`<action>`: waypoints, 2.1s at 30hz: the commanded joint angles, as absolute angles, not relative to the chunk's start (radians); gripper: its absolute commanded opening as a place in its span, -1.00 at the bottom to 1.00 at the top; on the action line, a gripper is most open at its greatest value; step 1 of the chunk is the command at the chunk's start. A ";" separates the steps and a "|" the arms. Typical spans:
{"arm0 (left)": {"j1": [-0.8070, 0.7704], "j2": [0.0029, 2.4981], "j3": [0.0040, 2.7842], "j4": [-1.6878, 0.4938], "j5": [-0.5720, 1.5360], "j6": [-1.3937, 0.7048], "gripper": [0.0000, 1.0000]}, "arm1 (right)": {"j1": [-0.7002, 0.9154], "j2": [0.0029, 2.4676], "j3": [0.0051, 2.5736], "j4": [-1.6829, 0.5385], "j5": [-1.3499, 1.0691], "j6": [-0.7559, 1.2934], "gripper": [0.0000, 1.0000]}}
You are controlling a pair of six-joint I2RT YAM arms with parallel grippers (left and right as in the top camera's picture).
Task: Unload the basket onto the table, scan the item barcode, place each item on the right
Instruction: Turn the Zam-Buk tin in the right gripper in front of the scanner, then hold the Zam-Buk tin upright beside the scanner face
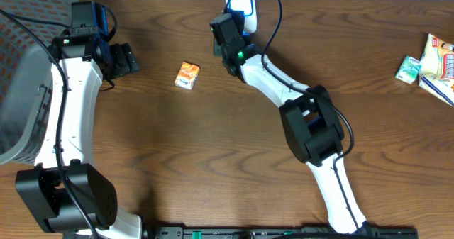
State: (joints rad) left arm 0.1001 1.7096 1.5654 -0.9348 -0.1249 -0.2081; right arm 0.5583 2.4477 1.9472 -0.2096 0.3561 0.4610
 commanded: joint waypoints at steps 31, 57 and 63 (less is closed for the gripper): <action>0.102 1.719 1.560 -0.937 -0.123 -0.199 0.94 | 0.488 2.448 1.948 -0.020 0.105 -0.137 0.74; 0.102 1.719 1.560 -0.937 -0.123 -0.199 0.95 | 0.418 2.506 1.948 -0.025 -0.165 -0.136 0.63; 0.102 1.719 1.560 -0.937 -0.123 -0.199 0.95 | 0.427 2.506 1.948 -0.043 -0.175 -0.136 0.27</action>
